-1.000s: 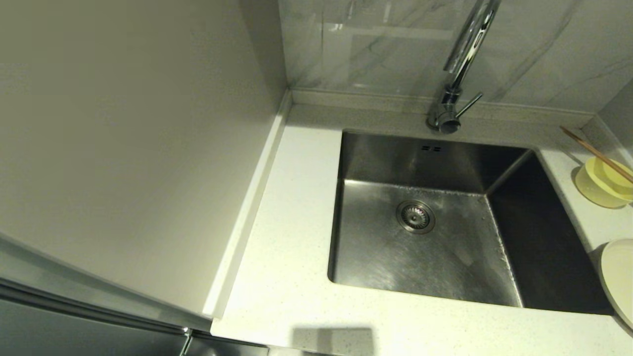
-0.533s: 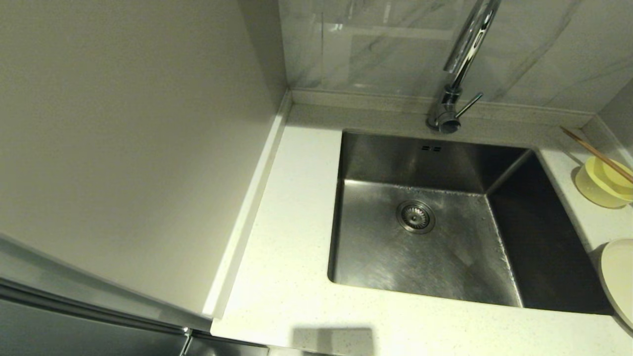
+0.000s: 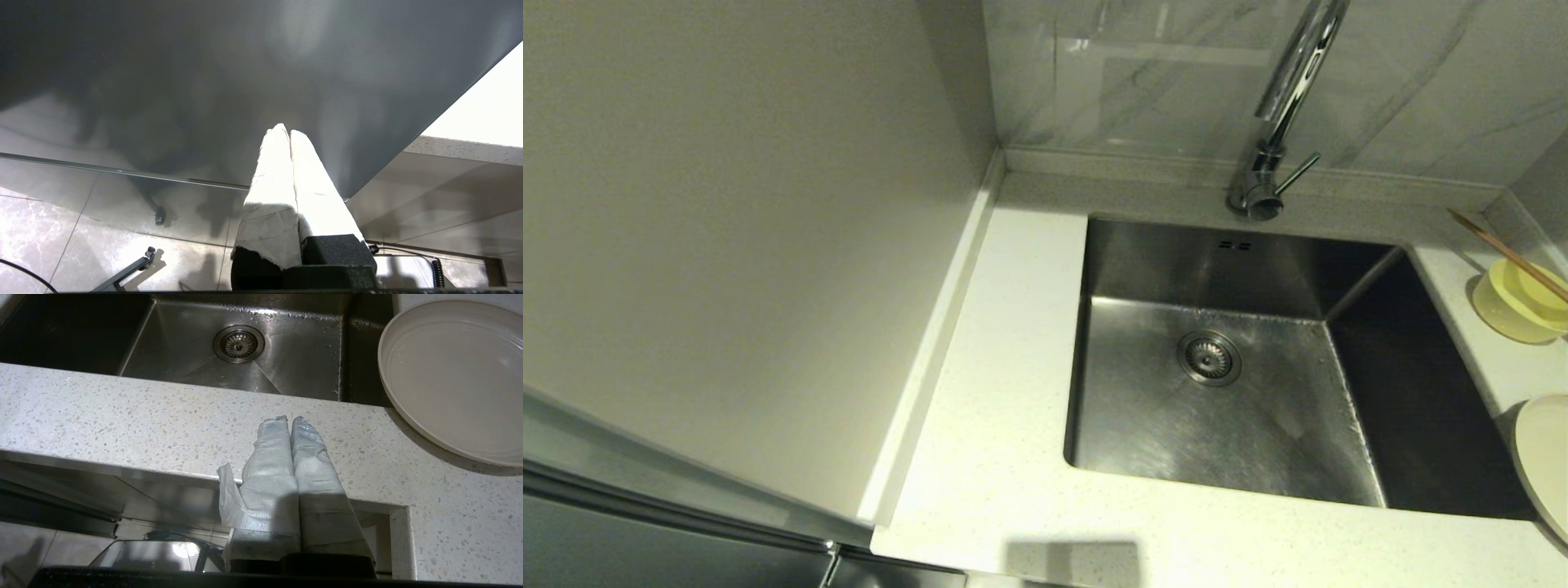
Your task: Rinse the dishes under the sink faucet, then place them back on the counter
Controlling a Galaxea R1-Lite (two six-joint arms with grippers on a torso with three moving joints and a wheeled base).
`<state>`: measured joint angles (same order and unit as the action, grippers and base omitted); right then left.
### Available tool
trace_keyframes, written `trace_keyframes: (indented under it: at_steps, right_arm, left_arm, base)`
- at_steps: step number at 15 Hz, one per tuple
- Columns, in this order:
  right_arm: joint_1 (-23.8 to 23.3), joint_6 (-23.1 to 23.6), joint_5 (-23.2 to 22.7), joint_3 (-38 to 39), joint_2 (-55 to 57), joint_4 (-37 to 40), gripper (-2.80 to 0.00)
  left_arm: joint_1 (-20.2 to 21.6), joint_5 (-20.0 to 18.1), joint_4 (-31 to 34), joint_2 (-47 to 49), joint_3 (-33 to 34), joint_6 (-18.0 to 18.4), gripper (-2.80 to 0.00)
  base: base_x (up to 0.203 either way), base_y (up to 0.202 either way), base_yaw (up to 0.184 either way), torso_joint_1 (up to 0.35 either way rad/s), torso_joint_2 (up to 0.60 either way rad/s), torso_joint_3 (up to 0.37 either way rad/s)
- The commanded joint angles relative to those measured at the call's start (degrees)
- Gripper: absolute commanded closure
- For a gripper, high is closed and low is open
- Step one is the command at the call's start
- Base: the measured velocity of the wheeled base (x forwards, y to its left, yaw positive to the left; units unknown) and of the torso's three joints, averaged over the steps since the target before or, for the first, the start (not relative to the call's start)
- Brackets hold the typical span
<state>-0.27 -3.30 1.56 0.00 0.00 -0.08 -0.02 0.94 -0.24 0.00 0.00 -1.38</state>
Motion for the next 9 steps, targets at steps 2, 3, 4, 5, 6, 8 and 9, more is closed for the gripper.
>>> trace_keyframes:
  at_steps: [2, 3, 4, 5, 6, 8, 9]
  right_arm:
    - [0.0, 0.0, 0.0, 0.0, 0.1, 0.0, 0.0]
    - [0.1, 0.0, 0.0, 0.0, 0.1, 0.0, 0.0]
    - [0.0, 0.0, 0.0, 0.0, 0.1, 0.0, 0.0]
    - [0.0, 0.0, 0.0, 0.0, 0.1, 0.0, 0.0]
    - [0.0, 0.0, 0.0, 0.0, 0.1, 0.0, 0.0]
    - [0.0, 0.0, 0.0, 0.0, 0.1, 0.0, 0.0]
    - [0.0, 0.0, 0.0, 0.0, 0.1, 0.0, 0.0]
  left_arm:
    - [0.0, 0.0, 0.0, -0.1, 0.0, 0.0, 0.0]
    - [0.0, 0.0, 0.0, -0.1, 0.0, 0.0, 0.0]
    - [0.0, 0.0, 0.0, -0.1, 0.0, 0.0, 0.0]
    - [0.0, 0.0, 0.0, -0.1, 0.0, 0.0, 0.0]
    - [0.0, 0.0, 0.0, -0.1, 0.0, 0.0, 0.0]
    - [0.0, 0.0, 0.0, -0.1, 0.0, 0.0, 0.0]
    - [0.0, 0.0, 0.0, -0.1, 0.0, 0.0, 0.0]
  base:
    - [0.0, 0.0, 0.0, 0.0, 0.0, 0.0]
    - [0.0, 0.0, 0.0, 0.0, 0.0, 0.0]
    - [0.0, 0.0, 0.0, 0.0, 0.0, 0.0]
    - [0.0, 0.0, 0.0, 0.0, 0.0, 0.0]
    - [0.0, 0.0, 0.0, 0.0, 0.0, 0.0]
    - [0.0, 0.0, 0.0, 0.0, 0.0, 0.0]
    - [0.0, 0.0, 0.0, 0.0, 0.0, 0.0]
